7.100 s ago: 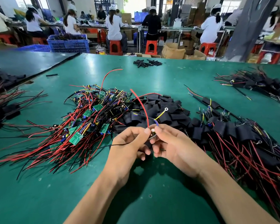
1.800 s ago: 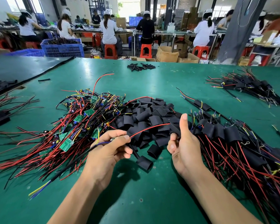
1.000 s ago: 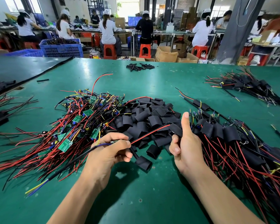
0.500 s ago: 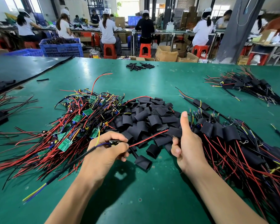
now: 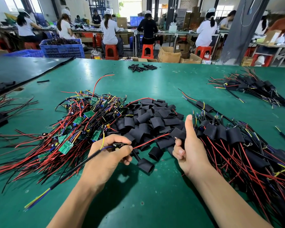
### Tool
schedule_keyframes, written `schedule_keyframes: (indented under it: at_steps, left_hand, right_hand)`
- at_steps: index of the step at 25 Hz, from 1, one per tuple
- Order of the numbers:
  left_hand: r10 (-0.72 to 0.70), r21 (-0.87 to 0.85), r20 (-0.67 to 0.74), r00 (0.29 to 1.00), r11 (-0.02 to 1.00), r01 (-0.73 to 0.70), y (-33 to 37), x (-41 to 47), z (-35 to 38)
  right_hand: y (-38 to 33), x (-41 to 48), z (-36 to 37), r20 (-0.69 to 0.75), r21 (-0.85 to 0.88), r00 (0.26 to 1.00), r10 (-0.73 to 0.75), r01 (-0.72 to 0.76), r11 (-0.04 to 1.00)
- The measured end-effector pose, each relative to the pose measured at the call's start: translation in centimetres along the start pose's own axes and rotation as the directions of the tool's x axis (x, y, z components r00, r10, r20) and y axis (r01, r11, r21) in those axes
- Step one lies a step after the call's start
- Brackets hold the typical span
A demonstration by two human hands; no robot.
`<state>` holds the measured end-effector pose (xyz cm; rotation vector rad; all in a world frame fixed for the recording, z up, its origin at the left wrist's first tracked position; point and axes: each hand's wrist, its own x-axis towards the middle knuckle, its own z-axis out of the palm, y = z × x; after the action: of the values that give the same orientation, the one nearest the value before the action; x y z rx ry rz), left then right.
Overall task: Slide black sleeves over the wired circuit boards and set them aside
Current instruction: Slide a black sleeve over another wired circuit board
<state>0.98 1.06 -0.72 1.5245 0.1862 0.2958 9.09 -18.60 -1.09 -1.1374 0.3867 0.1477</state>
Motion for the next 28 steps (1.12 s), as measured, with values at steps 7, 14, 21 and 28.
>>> schedule_keyframes:
  at_steps: [7, 14, 21, 28]
  left_hand:
    - [0.142, 0.203, -0.049, 0.989, 0.971, -0.129, 0.16, -0.54, 0.48]
    - [0.173, 0.073, -0.105, 0.979, 0.984, -0.165, 0.24, -0.47, 0.53]
    - [0.205, 0.116, -0.094, 0.974, 0.974, -0.194, 0.55, -0.73, 0.91]
    - [0.215, 0.142, -0.102, 0.971, 0.969, -0.2, 0.27, -0.6, 0.76]
  right_hand:
    - [-0.13, -0.35, 0.1, 0.001, -0.027, 1.0, -0.015, 0.015, 1.0]
    - [-0.17, -0.12, 0.14, -0.017, 0.056, 0.999, 0.037, -0.036, 0.998]
    - [-0.05, 0.13, 0.24, -0.001, 0.17, 0.997, 0.08, -0.079, 0.982]
    - [-0.25, -0.21, 0.23, 0.024, 0.123, 0.996, 0.085, -0.087, 0.989]
